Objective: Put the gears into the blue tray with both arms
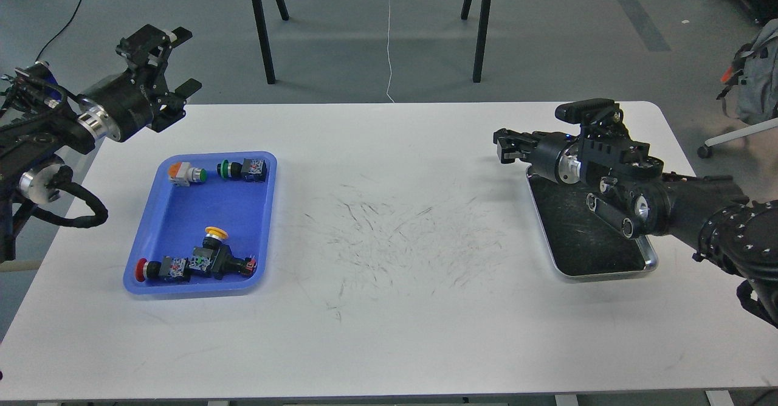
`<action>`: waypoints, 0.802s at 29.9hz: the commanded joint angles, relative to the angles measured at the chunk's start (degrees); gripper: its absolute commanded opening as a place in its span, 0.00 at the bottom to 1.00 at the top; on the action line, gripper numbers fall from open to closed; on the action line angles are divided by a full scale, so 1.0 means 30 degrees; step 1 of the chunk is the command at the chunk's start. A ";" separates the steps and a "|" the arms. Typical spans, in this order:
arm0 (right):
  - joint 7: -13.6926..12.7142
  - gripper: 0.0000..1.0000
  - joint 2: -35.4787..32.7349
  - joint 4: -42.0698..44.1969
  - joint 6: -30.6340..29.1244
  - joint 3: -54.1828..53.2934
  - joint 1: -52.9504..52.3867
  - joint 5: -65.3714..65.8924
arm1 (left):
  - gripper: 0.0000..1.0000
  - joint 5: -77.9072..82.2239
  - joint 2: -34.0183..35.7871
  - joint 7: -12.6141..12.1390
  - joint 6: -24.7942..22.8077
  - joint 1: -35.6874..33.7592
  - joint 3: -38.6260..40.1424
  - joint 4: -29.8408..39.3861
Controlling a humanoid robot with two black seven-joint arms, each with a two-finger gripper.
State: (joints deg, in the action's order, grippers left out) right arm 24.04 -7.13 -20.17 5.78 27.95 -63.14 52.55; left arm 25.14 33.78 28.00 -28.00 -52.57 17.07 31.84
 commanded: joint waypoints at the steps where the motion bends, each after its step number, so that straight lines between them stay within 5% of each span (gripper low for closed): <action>1: 0.0279 0.02 0.0647 -0.0016 0.0414 -0.0235 -0.0017 0.0001 | 1.00 0.0233 -0.0069 0.0000 0.0000 0.0150 -0.0153 0.0049; 24: 0.1128 0.02 0.2378 -0.0687 0.1909 -0.0411 0.0041 0.0001 | 1.00 0.0322 0.0810 0.0000 0.0000 -0.1197 -0.0739 0.2421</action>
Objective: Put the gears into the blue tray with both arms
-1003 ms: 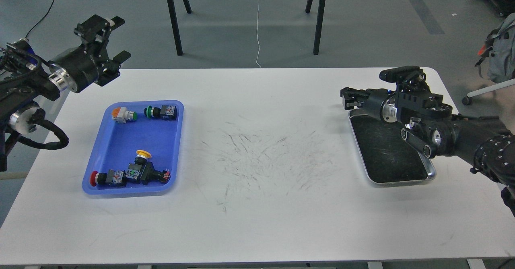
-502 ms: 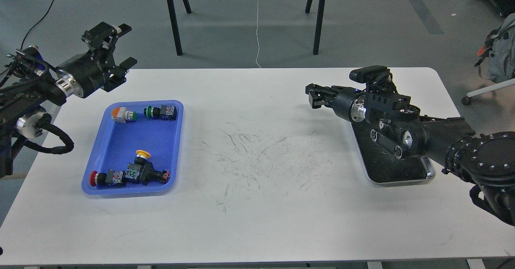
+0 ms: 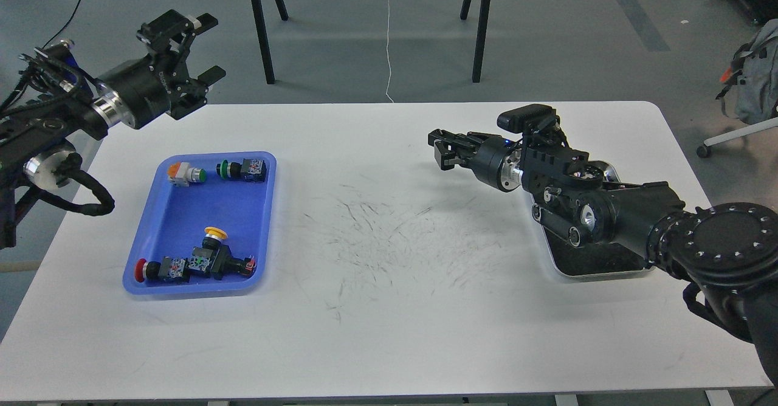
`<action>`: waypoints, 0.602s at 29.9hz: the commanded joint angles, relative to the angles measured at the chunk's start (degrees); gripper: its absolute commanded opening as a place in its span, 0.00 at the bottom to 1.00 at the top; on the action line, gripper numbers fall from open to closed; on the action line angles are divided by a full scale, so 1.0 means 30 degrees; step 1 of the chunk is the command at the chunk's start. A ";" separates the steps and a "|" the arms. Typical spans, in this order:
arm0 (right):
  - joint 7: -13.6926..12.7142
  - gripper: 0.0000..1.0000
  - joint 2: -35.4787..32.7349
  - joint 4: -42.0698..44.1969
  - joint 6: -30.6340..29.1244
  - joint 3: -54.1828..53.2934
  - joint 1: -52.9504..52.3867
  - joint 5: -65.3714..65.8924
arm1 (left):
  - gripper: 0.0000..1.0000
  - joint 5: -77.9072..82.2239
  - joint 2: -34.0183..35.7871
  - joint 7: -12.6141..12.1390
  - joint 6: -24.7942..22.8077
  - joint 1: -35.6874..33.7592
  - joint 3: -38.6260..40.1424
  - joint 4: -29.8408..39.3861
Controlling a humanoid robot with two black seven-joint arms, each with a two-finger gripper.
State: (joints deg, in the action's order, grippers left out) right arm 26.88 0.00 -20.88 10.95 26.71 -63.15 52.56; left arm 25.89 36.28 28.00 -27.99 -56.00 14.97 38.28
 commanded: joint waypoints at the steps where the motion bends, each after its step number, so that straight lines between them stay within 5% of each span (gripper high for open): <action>1: 0.0179 0.02 0.0000 -0.0657 0.0246 0.0003 0.0015 0.0001 | 1.00 0.0071 -0.0023 -0.0001 -0.0002 0.0062 -0.0068 0.0394; 18: 0.0372 0.02 0.0000 -0.4466 0.0745 0.0673 -0.0571 0.0525 | 1.00 -0.0046 -0.0815 -0.0001 -0.0002 -0.0142 -0.0361 0.0571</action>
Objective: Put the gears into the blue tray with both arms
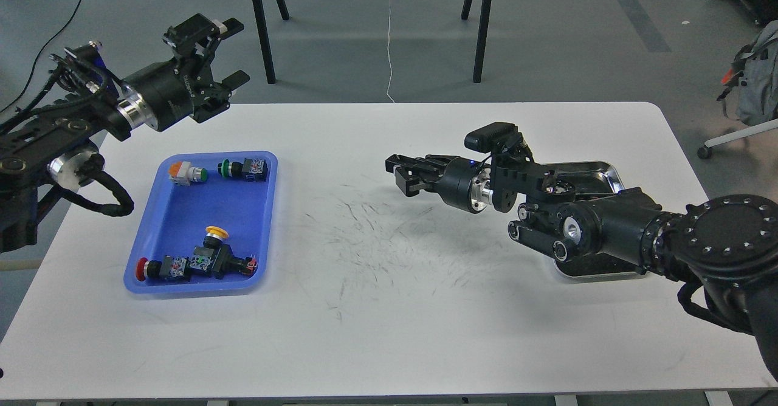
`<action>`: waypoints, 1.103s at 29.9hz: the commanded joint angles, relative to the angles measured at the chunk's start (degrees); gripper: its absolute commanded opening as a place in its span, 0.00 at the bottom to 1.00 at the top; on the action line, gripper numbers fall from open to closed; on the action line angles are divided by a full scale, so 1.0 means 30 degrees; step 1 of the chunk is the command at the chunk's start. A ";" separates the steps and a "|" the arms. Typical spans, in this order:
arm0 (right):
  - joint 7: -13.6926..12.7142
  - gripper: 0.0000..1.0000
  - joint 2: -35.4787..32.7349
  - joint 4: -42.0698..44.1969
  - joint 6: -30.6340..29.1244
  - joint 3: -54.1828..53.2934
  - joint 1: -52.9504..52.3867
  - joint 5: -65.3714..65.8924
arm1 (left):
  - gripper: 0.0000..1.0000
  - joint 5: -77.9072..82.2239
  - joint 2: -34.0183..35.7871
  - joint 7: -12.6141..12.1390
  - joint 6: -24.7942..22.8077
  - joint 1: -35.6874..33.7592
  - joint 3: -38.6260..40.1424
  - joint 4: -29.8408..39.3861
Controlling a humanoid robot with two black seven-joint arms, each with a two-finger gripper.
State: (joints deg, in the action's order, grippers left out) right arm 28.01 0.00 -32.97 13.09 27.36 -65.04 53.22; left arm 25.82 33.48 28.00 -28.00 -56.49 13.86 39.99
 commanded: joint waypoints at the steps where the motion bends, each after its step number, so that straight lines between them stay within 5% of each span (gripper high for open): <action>1: -0.0005 0.02 -0.0001 -0.0611 0.0032 0.0836 0.0089 0.0800 | 1.00 -0.0051 0.0121 -0.0001 0.0000 0.0052 0.0009 0.0000; 13: -0.0005 0.02 -0.0001 -0.3072 0.0735 0.1221 0.0119 0.1742 | 1.00 -0.0140 0.0267 -0.0001 0.0000 0.0198 0.0097 -0.0029; 33: -0.0005 0.03 -0.0001 -0.3279 0.0765 0.1308 0.0646 0.2973 | 1.00 -0.0198 0.0326 -0.0001 0.0000 0.0316 0.0185 -0.0117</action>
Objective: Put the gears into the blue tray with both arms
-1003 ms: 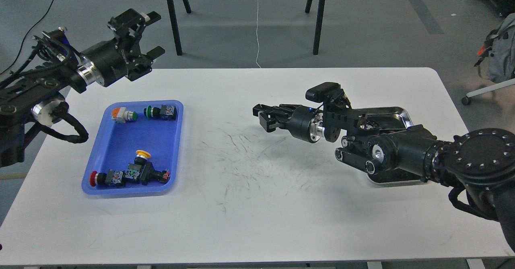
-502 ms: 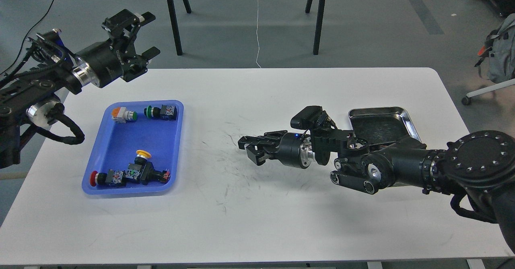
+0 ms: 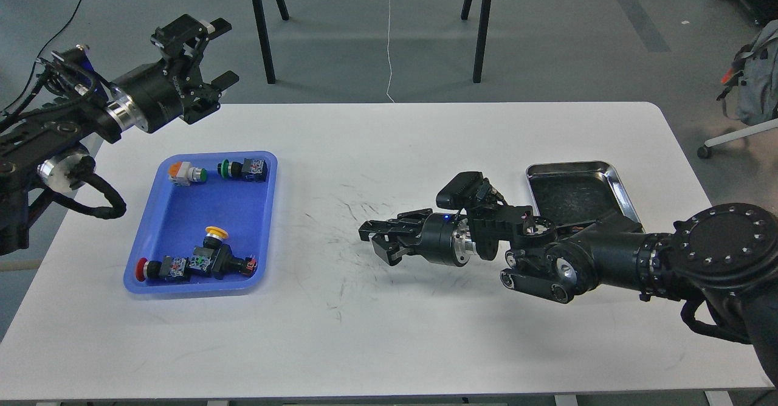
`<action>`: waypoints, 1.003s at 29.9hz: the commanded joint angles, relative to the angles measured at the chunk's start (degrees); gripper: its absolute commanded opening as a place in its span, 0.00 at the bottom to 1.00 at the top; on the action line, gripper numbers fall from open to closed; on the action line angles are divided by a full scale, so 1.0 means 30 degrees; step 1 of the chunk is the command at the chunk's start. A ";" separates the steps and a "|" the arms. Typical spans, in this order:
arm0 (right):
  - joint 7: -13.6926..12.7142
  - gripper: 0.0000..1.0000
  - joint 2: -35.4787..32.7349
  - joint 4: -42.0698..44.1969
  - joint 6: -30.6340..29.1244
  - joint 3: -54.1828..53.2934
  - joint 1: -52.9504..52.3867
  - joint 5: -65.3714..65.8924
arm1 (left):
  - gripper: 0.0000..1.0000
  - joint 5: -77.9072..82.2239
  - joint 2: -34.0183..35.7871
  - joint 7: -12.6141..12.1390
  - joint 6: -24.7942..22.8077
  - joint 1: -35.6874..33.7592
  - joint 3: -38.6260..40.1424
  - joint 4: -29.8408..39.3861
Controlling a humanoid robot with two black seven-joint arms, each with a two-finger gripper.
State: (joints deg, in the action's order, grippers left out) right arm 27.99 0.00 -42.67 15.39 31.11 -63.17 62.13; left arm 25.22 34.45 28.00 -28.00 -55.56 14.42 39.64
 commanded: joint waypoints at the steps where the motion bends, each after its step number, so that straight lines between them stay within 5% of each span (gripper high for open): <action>1: 0.0002 0.03 0.0000 -0.0046 -0.0002 0.0088 0.0020 0.0060 | 1.00 0.0000 -0.0001 -0.0001 0.0000 0.0004 0.0000 0.0001; 22: 0.0002 0.09 0.0000 -0.0661 0.0614 0.0088 0.0811 0.2550 | 1.00 -0.0322 0.0263 -0.0001 0.0000 0.0034 0.0000 0.0001; 30: 0.0002 0.31 0.0000 -0.0690 0.0614 -0.0058 0.0636 0.2434 | 1.00 -0.0293 0.0263 -0.0001 0.0000 0.0034 0.0029 0.0001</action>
State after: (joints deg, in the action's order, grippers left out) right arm 28.00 0.00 -44.65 17.23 31.09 -60.95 69.62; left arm 24.30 35.26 28.00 -28.00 -55.39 14.44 39.64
